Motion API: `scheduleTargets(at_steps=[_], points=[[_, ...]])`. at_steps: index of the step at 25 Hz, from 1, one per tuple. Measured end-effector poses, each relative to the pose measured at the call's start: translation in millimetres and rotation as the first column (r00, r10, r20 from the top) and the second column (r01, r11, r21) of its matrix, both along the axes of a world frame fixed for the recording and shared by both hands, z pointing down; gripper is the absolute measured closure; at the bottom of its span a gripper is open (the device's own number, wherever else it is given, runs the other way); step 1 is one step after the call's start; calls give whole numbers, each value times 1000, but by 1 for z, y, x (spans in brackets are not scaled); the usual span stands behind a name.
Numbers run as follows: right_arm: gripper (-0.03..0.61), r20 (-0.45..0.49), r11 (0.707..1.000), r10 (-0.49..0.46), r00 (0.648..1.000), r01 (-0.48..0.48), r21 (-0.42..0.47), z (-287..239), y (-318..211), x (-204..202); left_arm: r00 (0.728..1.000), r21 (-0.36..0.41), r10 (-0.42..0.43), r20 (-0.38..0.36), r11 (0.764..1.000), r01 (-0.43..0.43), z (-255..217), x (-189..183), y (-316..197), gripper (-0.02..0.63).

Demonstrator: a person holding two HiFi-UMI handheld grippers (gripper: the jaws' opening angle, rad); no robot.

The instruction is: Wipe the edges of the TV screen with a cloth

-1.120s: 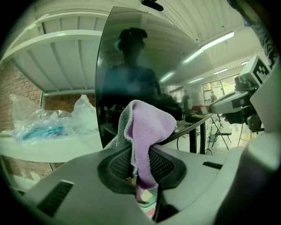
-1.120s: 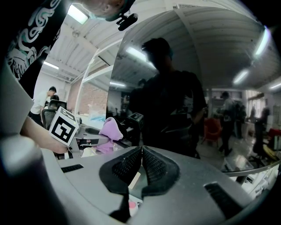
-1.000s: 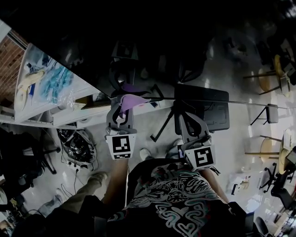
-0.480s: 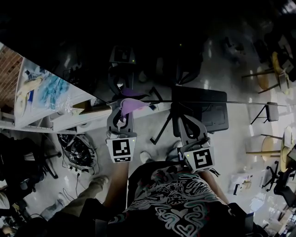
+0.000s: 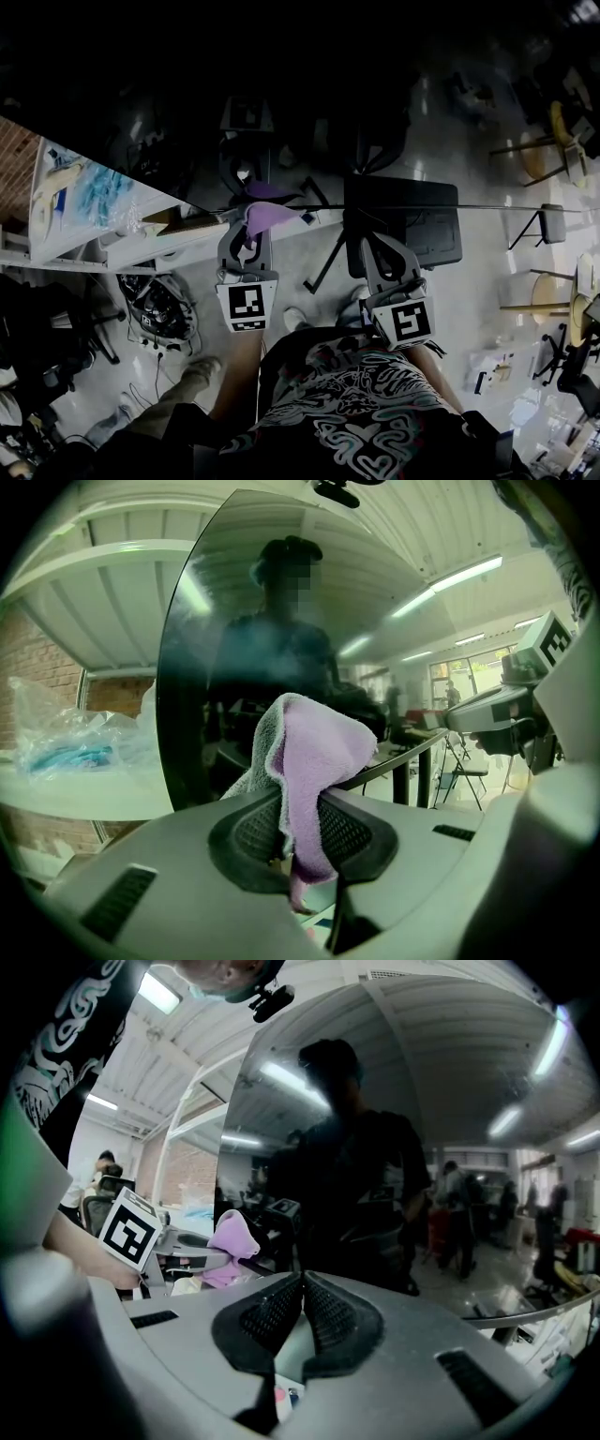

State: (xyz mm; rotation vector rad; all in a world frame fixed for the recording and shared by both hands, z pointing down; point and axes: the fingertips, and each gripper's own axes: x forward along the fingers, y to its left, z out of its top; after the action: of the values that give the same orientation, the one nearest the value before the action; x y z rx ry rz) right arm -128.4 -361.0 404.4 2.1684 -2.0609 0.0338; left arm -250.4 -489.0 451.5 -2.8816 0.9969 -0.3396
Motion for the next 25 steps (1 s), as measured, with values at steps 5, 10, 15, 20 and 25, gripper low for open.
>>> scheduleTargets(at_steps=[5, 10, 15, 20, 25], points=[[549, -3, 1000, -2, 1000, 2, -2, -1, 13, 19, 1000, 3, 2, 3, 1000, -2, -4, 18, 14, 543], [549, 4, 1000, 14, 1000, -14, 2, -2, 15, 25, 1000, -3, 1, 8, 1000, 0, -4, 22, 15, 543], [549, -11, 999, 22, 1000, -23, -42, 7, 19, 33, 1000, -8, 2, 10, 1000, -2, -2, 26, 17, 543], [549, 6, 999, 30, 1000, -30, -23, 3, 15, 34, 1000, -15, 14, 12, 1000, -14, -3, 33, 21, 543], [549, 5, 996, 47, 999, -47, -74, 11, 18, 42, 1000, -26, 16, 16, 1000, -16, -3, 37, 23, 543]])
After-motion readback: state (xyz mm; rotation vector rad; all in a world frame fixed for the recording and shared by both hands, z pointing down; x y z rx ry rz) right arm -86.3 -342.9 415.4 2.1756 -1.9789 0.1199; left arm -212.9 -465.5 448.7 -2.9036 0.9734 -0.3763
